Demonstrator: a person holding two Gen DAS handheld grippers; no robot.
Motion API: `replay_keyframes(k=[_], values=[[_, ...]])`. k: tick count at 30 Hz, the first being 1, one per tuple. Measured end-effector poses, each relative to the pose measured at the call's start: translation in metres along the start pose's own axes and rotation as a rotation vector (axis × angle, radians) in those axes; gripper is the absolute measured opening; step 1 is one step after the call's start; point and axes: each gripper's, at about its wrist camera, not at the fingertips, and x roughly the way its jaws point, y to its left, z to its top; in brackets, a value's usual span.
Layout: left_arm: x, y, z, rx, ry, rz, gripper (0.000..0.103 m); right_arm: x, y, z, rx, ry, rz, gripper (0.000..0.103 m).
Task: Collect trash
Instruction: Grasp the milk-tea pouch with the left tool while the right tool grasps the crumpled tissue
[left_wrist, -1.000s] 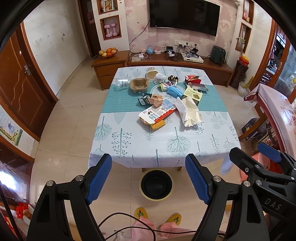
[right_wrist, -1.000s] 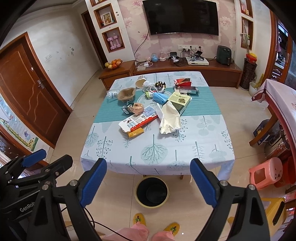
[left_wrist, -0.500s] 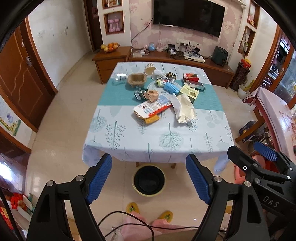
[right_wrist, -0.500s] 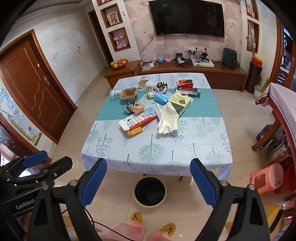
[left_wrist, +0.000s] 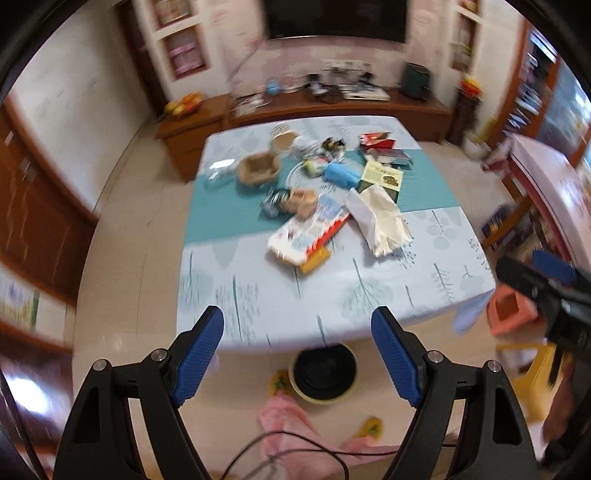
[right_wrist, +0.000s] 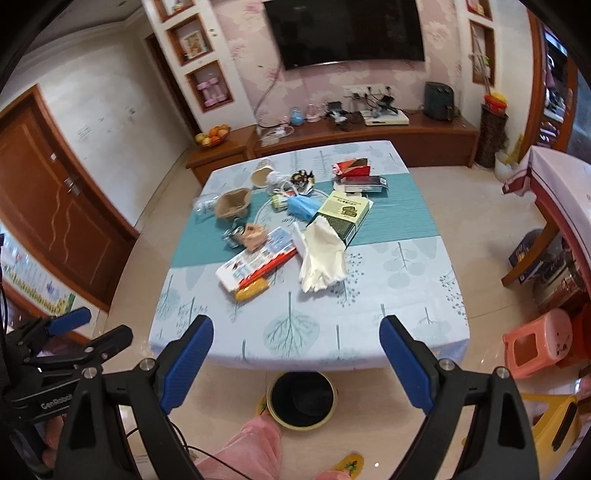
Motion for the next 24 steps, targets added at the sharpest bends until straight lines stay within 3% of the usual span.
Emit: replay_keyframes(k=[3, 8, 11, 14, 19, 24], values=[[0.033, 0.021, 0.034, 0.116, 0.001, -0.017, 0.081, 0.041, 0.005, 0.021, 0.02, 0.036, -0.047, 0.092], [0.105, 0.049, 0.095, 0.359, 0.016, -0.079, 0.081, 0.128, -0.008, 0.047, 0.105, 0.15, -0.033, 0.092], [0.147, 0.052, 0.117, 0.505, 0.012, -0.092, 0.081, 0.178, -0.02, 0.052, 0.124, 0.214, -0.063, 0.092], [0.193, 0.047, 0.132, 0.636, 0.043, -0.125, 0.081, 0.208, -0.025, 0.055, 0.109, 0.219, -0.08, 0.092], [0.249, 0.044, 0.146, 0.743, 0.09, -0.191, 0.081, 0.25, -0.036, 0.066, 0.113, 0.23, -0.078, 0.093], [0.277, 0.043, 0.157, 0.8, 0.103, -0.258, 0.081, 0.285, -0.035, 0.068, 0.089, 0.293, -0.075, 0.093]])
